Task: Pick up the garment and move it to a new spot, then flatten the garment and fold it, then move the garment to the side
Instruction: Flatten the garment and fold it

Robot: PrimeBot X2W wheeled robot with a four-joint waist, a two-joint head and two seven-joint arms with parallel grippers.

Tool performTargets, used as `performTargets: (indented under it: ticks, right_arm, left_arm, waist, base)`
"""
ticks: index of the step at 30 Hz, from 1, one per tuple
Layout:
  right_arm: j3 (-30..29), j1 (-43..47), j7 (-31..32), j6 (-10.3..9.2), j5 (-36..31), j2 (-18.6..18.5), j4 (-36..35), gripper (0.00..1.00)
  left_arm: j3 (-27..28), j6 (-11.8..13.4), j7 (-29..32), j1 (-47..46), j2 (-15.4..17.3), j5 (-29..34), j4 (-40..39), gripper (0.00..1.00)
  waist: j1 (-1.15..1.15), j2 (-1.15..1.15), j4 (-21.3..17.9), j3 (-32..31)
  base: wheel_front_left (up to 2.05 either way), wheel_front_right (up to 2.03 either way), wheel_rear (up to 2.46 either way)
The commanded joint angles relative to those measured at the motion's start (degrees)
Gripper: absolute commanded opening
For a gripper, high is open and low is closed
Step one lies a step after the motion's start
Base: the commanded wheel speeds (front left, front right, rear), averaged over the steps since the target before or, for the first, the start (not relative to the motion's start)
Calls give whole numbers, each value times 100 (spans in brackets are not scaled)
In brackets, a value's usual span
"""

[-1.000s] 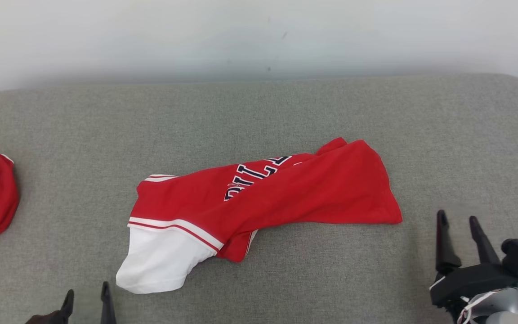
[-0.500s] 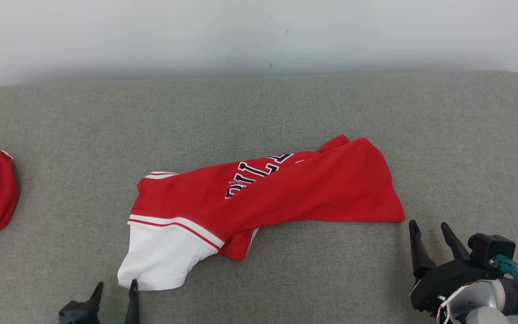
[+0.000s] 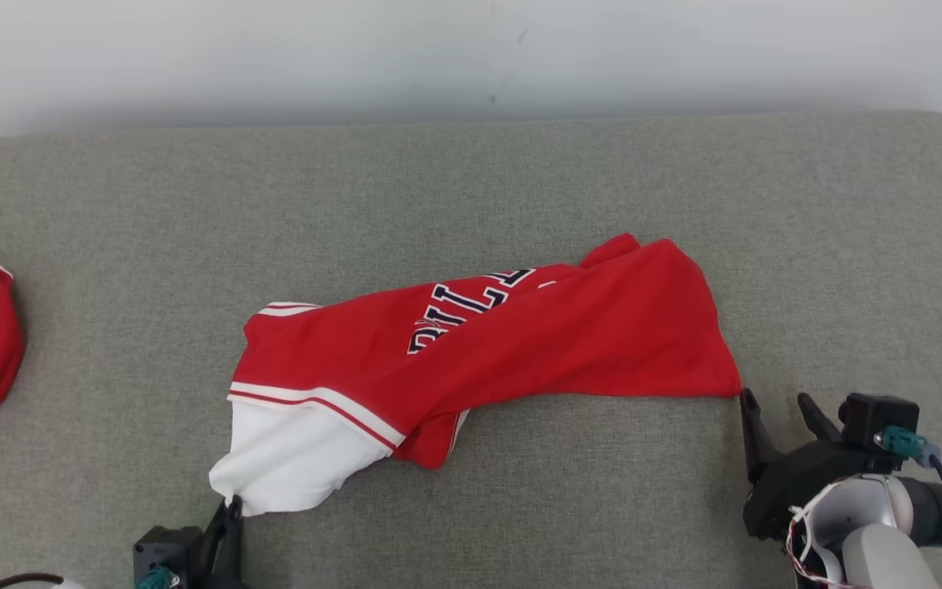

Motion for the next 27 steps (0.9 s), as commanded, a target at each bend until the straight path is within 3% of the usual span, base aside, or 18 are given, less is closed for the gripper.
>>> performTargets:
  ticks: [1, 14, 15, 16, 23, 27]
  right_arm:
    - [4, -84, 11, 21, -33, 2, 19, 100]
    - [81, -598, 532, 21, -186, 3, 594, 100]
    - [100, -621, 589, 21, -195, 4, 667, 46]
    - [168, -649, 679, 21, -146, 13, 770, 0]
    - [349, -645, 559, 21, 109, 13, 678, 0]
    - [364, -661, 279, 21, 829, 1, 283, 0]
  left_arm:
    - [-14, 19, 20, -72, -17, -3, 27, 0]
    - [-47, 6, 47, -176, -38, -41, -36, 0]
    - [-42, 9, 52, -182, -42, -54, -45, 0]
    - [-5, -11, 43, -170, -66, -116, -91, 0]
    - [449, -279, -119, -9, -276, -683, -522, 0]
    - [922, -615, -200, 68, -417, -1173, -1006, 0]
  waist:
    - [0, 0, 14, 28]
    - [0, 0, 174, 241]
    - [0, 0, 186, 250]
    - [0, 0, 203, 259]
    - [0, 0, 191, 243]
    - [0, 0, 155, 238]
  base:
    - [0, 0, 0]
    - [0, 0, 0]
    - [0, 0, 0]
    - [0, 0, 0]
    - [0, 0, 0]
    - [0, 0, 0]
